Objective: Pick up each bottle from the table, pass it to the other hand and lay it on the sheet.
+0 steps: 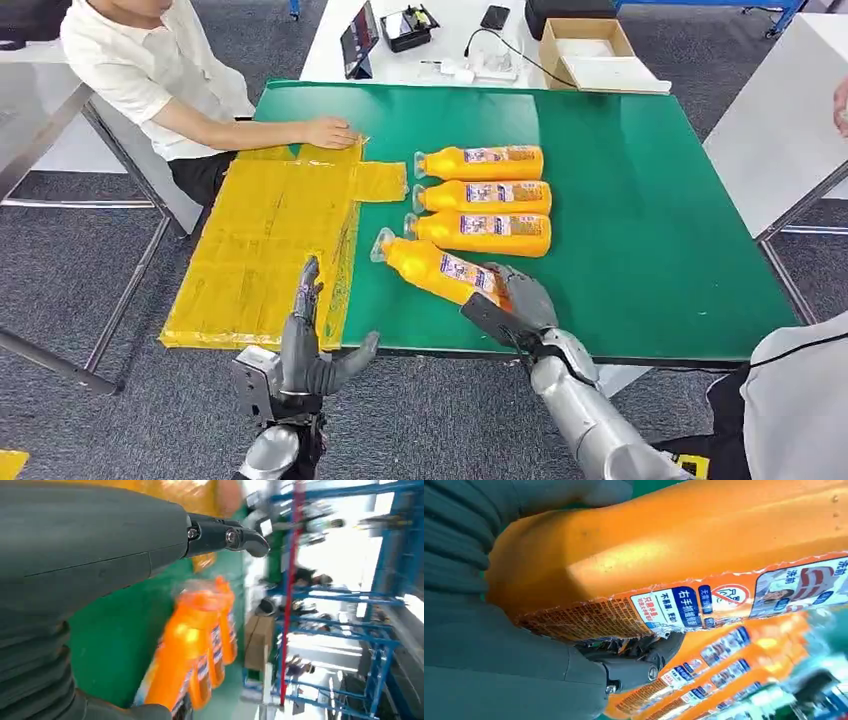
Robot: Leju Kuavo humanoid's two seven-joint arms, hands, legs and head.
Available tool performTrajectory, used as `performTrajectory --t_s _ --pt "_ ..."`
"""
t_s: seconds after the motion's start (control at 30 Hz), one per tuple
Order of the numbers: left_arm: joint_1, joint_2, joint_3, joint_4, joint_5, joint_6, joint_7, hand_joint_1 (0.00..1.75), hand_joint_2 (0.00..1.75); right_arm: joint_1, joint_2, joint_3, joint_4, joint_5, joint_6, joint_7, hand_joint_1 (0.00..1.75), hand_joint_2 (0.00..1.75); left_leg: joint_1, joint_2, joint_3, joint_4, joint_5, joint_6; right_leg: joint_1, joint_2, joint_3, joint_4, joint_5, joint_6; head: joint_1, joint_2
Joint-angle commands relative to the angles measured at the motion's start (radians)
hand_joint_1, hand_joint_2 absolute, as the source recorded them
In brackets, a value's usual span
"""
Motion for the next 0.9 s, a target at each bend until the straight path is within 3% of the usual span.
performTrajectory --t_s 0.03,0.37,0.47,0.63,0.8,0.9 --pt "0.002 0.014 0.020 0.029 0.224 -0.145 0.119 0.00 1.75 0.150 -0.004 0.017 -0.224 -0.190 -0.043 -0.058 1.75 1.75 0.001 -0.002 0.001 -0.001 -0.001 -0.002 0.002 -0.002 0.002 -0.002 -0.001 -0.003 0.000 0.000" --pt "-0.002 0.025 0.012 0.032 0.290 -0.172 0.162 0.00 1.75 0.165 0.000 0.036 -0.269 -0.260 -0.037 -0.087 1.75 1.75 0.001 -0.001 -0.006 -0.001 -0.001 -0.001 0.001 0.000 -0.004 0.000 -0.001 -0.002 0.000 0.000" --pt "-0.010 0.044 -0.006 0.058 0.376 -0.190 0.239 0.00 1.75 0.191 0.013 0.086 -0.347 -0.311 -0.039 -0.107 1.75 1.75 0.001 -0.001 -0.007 -0.001 -0.001 -0.002 0.001 0.000 -0.005 0.000 -0.002 -0.003 0.000 0.000" --pt "-0.011 0.061 -0.037 0.042 0.410 -0.232 0.217 0.00 1.75 0.218 0.034 0.207 -0.412 -0.353 0.000 -0.102 1.71 1.75 0.001 0.001 -0.008 -0.001 -0.001 -0.002 0.001 0.001 -0.007 0.000 -0.002 -0.003 0.000 0.000" --pt "-0.026 0.054 -0.053 0.026 0.432 -0.303 0.217 0.00 1.75 0.202 0.033 0.356 -0.370 -0.309 -0.003 -0.182 1.71 1.75 0.001 -0.001 -0.012 0.000 0.000 -0.001 0.001 -0.001 -0.010 0.001 -0.001 -0.001 0.000 0.000" --pt "-0.035 0.054 -0.059 0.030 0.454 -0.344 0.222 0.00 1.75 0.213 0.029 0.398 -0.383 -0.296 -0.025 -0.227 1.57 1.75 0.001 -0.001 -0.010 -0.001 -0.001 -0.001 0.001 -0.001 -0.008 0.000 -0.002 -0.002 0.000 0.000"
